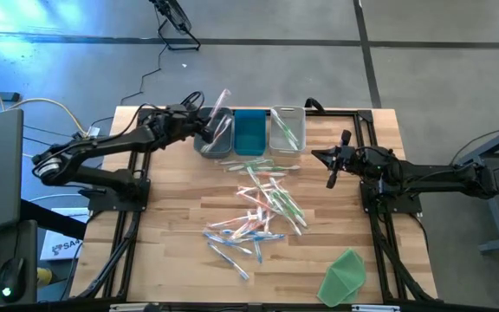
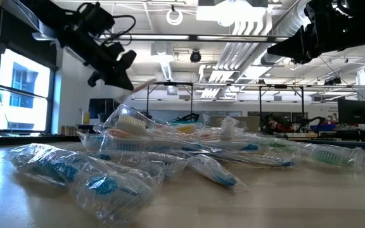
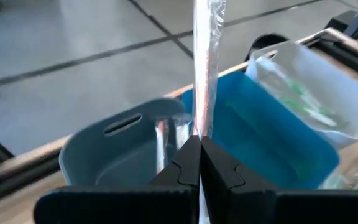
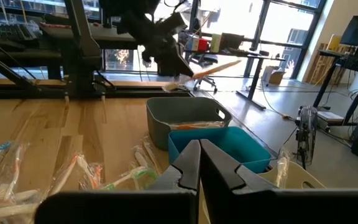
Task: Pick & Place Toothbrushes
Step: Put the orange toothbrush into the dark blue bin
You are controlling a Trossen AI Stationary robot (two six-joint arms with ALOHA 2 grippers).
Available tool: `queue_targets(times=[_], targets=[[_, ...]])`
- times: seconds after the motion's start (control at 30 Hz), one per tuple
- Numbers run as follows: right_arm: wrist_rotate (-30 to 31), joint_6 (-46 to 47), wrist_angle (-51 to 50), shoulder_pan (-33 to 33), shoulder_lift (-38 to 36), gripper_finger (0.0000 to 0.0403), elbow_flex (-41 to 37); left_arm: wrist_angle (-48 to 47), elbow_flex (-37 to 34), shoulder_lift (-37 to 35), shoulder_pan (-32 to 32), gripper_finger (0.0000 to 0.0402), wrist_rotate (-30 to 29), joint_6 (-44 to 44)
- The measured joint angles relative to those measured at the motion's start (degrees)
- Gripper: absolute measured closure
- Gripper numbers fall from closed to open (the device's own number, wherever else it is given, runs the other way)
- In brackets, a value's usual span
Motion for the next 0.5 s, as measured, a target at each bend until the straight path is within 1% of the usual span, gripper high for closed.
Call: queue_targets(times=[0.17,0.27,0.37,0.5], targets=[[0.00,-0.01,-0.02,0.00,-0.01,0.0401,0.00,1.68,0.00,4.07,-0.15,0.0401,-1.02,-1.13],[0.00,0.00,-0.05,0.00,0.00,0.0401,0.00,1.03,0.00,6.09,-0.15,0.0401,-2.22,-1.86],[0.00,-0.02,-0.27,0.00,-0.01,0.0401,0.00,0.38,0.00,7.21,-0.15,0.0401,-4.13,-3.60],[0.00,-0.02,-0.42,0.00,-0.02,0.0401,0.00,-0.48,0.00,8.59,-0.15,0.0401,-4.72,-5.59]])
